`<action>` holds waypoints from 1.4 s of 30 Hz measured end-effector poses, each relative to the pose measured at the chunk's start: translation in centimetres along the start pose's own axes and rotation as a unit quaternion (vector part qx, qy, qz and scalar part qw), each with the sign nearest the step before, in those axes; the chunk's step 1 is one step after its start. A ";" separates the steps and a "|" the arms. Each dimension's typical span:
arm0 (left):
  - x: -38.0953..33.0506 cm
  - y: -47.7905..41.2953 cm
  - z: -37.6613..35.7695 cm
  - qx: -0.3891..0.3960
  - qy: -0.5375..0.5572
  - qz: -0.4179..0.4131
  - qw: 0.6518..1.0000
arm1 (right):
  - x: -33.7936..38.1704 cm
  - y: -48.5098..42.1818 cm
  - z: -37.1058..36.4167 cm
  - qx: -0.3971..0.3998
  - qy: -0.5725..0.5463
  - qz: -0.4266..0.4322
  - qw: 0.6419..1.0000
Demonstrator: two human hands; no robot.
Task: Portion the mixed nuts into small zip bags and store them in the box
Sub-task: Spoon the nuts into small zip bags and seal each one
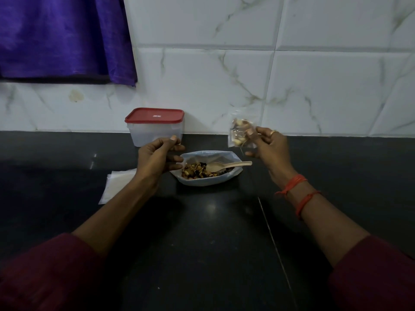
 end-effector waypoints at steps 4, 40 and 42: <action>-0.6 0.3 -0.6 0.016 -0.002 -0.022 1.000 | -2.1 -4.2 4.2 -0.055 0.079 -0.031 0.995; -6.3 -2.0 6.5 -0.035 -0.395 -0.135 0.908 | 4.8 6.3 -9.3 0.099 0.327 0.314 0.886; -5.8 -2.7 7.5 -0.003 -0.470 -0.102 0.877 | 4.2 8.7 -11.5 0.142 0.322 0.321 0.879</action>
Point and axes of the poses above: each hand's wrist, its own y-axis away from the middle knuckle, its own z-axis out of the back of the hand, x = y × z, the point moved 10 cm from there along -y, towards the middle knuckle, and after that the axes turned 3 degrees about -x, right-handed, at the moved point
